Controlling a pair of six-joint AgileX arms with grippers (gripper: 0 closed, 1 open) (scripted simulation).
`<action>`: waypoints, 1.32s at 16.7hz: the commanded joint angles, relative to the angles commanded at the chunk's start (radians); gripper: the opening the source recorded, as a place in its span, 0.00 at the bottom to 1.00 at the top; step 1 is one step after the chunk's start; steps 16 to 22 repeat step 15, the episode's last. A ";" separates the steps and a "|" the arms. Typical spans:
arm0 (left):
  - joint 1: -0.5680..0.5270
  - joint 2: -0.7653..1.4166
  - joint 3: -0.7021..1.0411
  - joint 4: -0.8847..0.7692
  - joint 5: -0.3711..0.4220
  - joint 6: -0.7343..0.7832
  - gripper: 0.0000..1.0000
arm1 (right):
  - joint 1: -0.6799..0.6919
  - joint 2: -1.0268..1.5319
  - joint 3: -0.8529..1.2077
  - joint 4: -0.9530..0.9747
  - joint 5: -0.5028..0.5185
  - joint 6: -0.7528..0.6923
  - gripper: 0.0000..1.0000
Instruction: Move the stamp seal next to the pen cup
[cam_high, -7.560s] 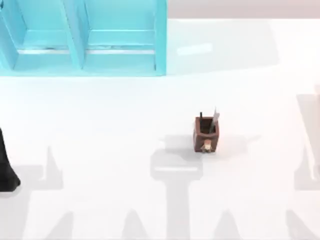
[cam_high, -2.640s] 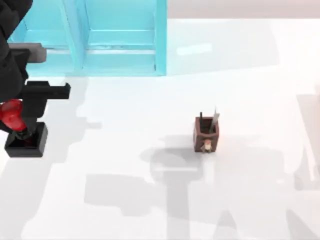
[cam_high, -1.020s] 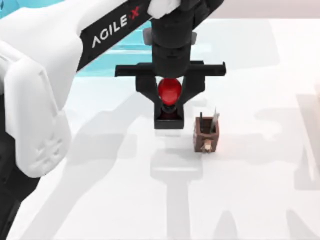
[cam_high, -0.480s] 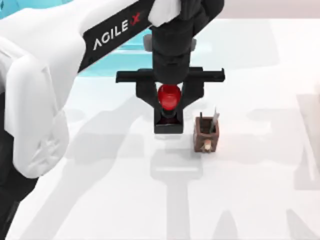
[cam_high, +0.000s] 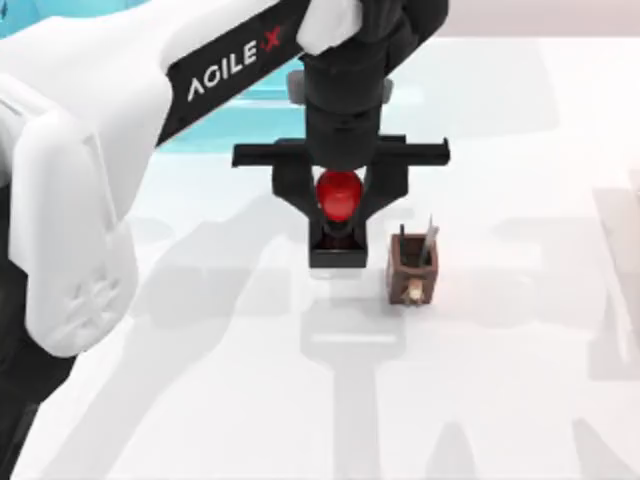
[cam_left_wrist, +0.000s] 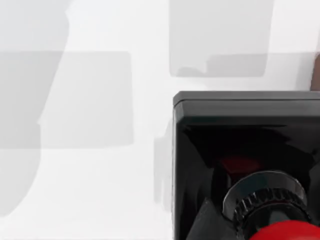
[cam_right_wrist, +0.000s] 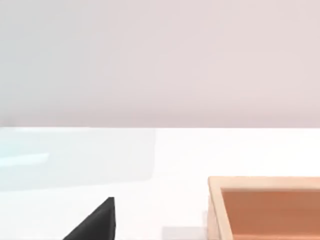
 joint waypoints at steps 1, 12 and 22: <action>0.000 0.000 0.000 0.000 0.000 0.000 0.38 | 0.000 0.000 0.000 0.000 0.000 0.000 1.00; 0.000 0.000 0.000 0.000 0.000 0.000 1.00 | 0.000 0.000 0.000 0.000 0.000 0.000 1.00; 0.000 0.000 0.000 0.000 0.000 0.000 1.00 | 0.000 0.000 0.000 0.000 0.000 0.000 1.00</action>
